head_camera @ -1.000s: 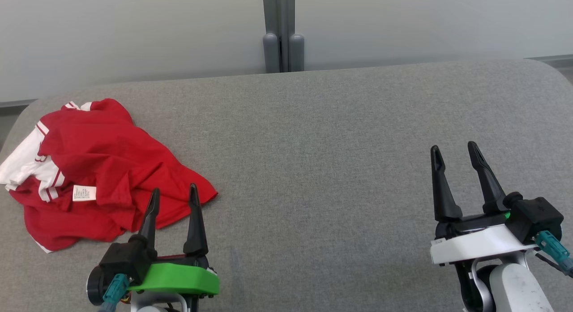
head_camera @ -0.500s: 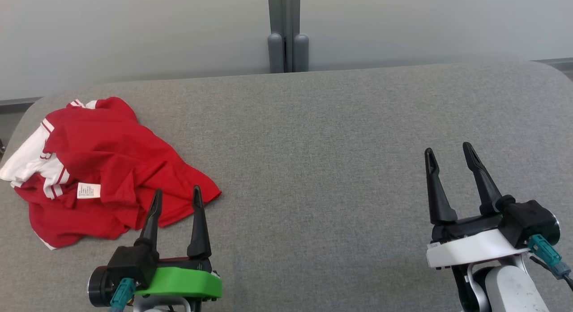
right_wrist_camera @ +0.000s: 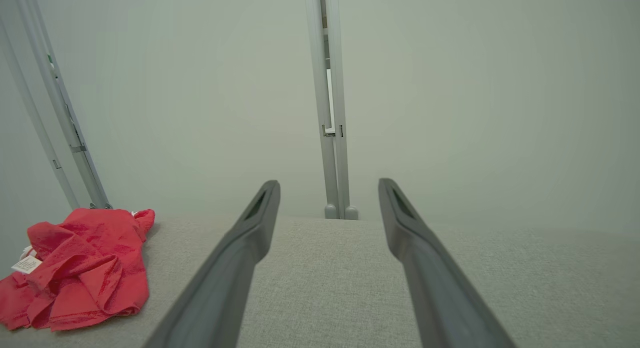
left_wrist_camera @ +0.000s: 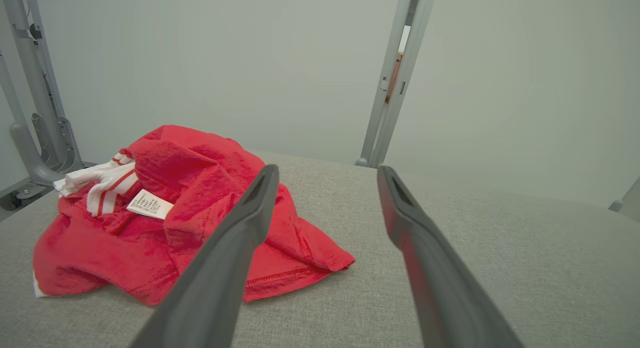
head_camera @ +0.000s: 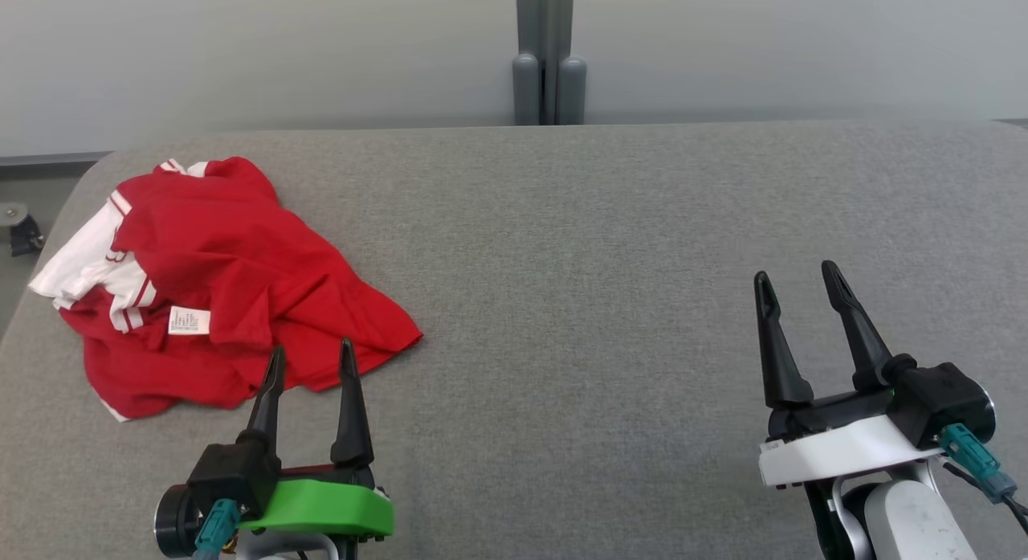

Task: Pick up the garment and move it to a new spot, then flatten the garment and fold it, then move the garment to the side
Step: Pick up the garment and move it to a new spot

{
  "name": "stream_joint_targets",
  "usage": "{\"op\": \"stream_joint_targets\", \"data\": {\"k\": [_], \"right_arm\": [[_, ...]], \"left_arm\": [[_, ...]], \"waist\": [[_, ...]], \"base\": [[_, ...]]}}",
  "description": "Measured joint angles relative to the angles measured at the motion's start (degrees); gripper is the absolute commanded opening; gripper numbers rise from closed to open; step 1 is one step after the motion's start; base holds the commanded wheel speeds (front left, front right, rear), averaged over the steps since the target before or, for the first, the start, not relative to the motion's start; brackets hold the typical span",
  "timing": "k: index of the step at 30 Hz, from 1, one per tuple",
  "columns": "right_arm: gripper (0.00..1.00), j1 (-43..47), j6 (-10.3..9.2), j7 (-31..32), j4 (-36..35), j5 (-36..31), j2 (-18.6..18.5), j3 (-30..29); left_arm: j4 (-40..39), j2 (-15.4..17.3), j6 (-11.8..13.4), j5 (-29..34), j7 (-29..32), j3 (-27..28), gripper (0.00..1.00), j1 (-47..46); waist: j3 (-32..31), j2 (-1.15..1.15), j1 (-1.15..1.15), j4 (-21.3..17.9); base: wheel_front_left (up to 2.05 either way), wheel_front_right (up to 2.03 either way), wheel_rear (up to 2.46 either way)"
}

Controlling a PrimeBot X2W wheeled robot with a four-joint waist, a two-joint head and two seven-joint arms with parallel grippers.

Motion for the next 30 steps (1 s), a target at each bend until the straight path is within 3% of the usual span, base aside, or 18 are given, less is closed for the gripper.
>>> {"op": "stream_joint_targets", "data": {"k": [13,30], "right_arm": [[1.0,0.4,0.0,0.0,1.3,0.3,0.0,3.8],[1.0,1.2,0.0,0.0,2.9,1.0,0.0,6.6]], "left_arm": [[-0.4,0.0,1.3,-0.7,0.0,1.8,1.0,0.2],[-0.8,0.0,1.2,-0.8,0.0,3.1,1.0,2.4]], "waist": [[-0.2,0.0,0.0,9.3],[-1.5,0.0,0.0,21.7]], "base": [[0.0,0.0,0.0],[0.0,0.0,0.0]]}}
